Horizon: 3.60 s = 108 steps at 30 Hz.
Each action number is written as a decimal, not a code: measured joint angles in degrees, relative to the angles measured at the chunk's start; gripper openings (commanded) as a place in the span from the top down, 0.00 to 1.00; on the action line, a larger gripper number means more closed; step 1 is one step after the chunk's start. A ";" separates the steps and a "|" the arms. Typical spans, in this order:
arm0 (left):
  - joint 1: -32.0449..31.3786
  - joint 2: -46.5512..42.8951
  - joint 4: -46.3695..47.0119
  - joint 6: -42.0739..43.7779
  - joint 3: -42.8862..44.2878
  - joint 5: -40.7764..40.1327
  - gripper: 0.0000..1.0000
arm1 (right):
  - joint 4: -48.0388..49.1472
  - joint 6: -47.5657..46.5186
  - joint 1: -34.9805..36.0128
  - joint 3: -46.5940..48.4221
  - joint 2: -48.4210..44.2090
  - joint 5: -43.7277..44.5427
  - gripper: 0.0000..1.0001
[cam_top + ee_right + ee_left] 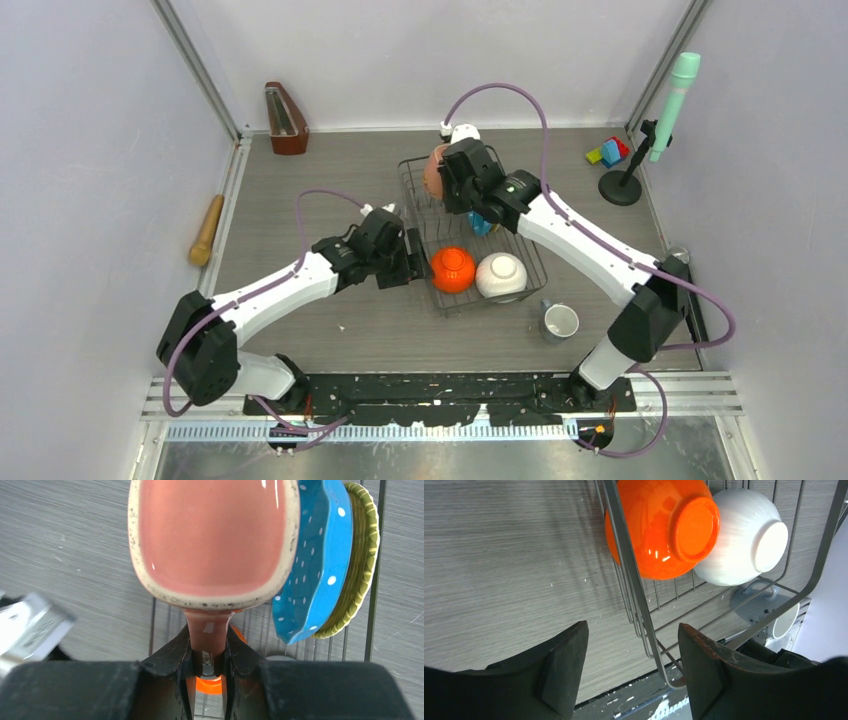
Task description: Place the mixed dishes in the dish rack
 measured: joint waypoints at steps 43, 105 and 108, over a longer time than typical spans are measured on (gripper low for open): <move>19.85 -17.68 -10.34 12.04 -4.85 11.10 0.29 | 4.09 -4.46 -4.39 20.70 33.53 2.27 1.00; 20.55 -17.07 -8.70 12.37 -7.72 14.49 0.30 | 0.59 10.21 -0.31 19.04 34.69 8.92 1.00; 20.55 -16.87 -8.55 12.35 -7.78 14.60 0.30 | 0.52 10.12 -0.28 19.02 34.69 8.83 1.00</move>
